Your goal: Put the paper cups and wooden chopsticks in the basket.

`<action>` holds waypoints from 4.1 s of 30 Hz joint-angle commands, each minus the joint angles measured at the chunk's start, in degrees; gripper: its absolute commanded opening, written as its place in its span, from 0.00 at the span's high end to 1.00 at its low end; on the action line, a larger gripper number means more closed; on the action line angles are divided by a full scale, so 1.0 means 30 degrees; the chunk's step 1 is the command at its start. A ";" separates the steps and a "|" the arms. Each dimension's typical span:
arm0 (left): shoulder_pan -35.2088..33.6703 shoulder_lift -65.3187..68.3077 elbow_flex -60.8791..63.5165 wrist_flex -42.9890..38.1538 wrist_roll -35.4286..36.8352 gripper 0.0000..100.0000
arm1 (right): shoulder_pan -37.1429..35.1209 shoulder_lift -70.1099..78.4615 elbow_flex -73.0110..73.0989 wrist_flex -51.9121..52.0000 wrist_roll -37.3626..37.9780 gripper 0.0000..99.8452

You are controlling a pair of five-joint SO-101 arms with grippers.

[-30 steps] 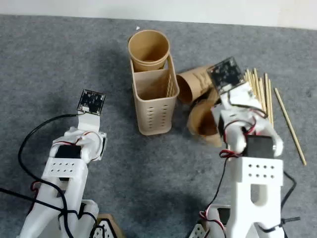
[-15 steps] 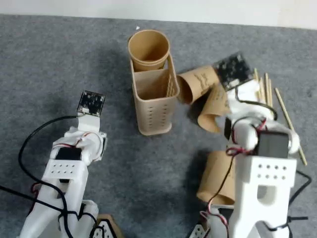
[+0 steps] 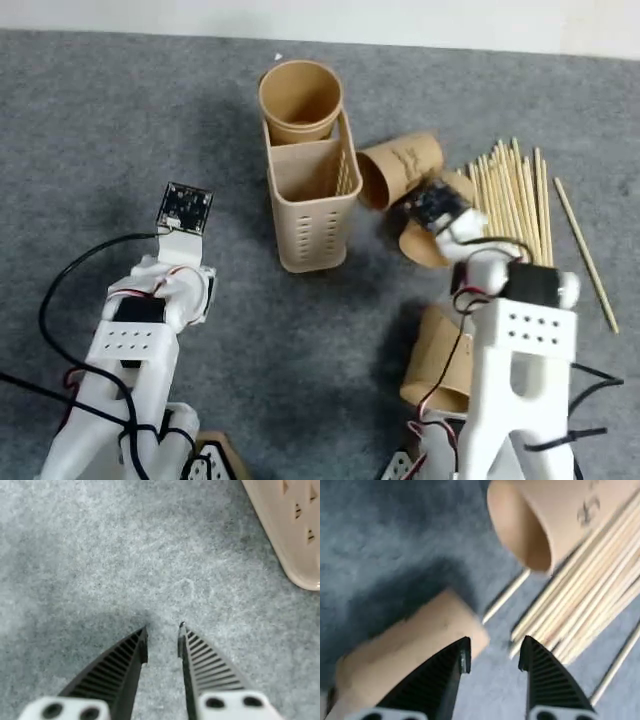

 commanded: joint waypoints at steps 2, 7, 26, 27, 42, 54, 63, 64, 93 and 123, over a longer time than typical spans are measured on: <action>-0.0132 -0.0308 -0.0103 -0.0293 0.0117 0.88 | -0.1128 -0.0073 0.3355 -0.8835 -0.0586 0.82; -0.0132 -0.0308 -0.0103 -0.0293 0.0117 0.88 | -0.1333 0.0073 0.6139 -1.5692 -0.0557 0.82; -0.0132 -0.0308 -0.0044 -0.0234 0.0117 0.88 | -0.0601 0.3883 0.6755 -1.9678 -0.0498 0.65; -0.0132 -0.0308 -0.0044 -0.0264 0.0117 0.88 | -0.0513 0.4147 0.6696 -1.9648 -0.0498 0.65; -0.0044 -0.0278 -0.0044 -0.0293 0.0117 0.88 | -0.1363 -0.3883 0.4908 -0.8601 0.2637 0.65; -0.0103 -0.0278 -0.0044 -0.0234 0.0117 0.88 | -0.1333 -0.1158 0.6139 -1.3084 0.2667 0.59; -0.0103 -0.0278 -0.0044 -0.0293 0.0117 0.88 | -0.0923 0.6696 0.2447 -1.6190 0.2462 0.60; -0.0103 -0.0278 -0.0044 -0.0293 0.0117 0.88 | -0.0718 0.7136 0.1831 -1.6190 0.2022 0.62; -0.0044 -0.0278 -0.0044 -0.0293 0.0117 0.88 | -0.0689 0.6901 -1.9179 0.0308 -1.1868 0.99; -0.0015 -0.0278 -0.0015 -0.0322 0.0117 0.88 | 0.1333 1.7978 -2.0410 0.0425 -1.1956 0.99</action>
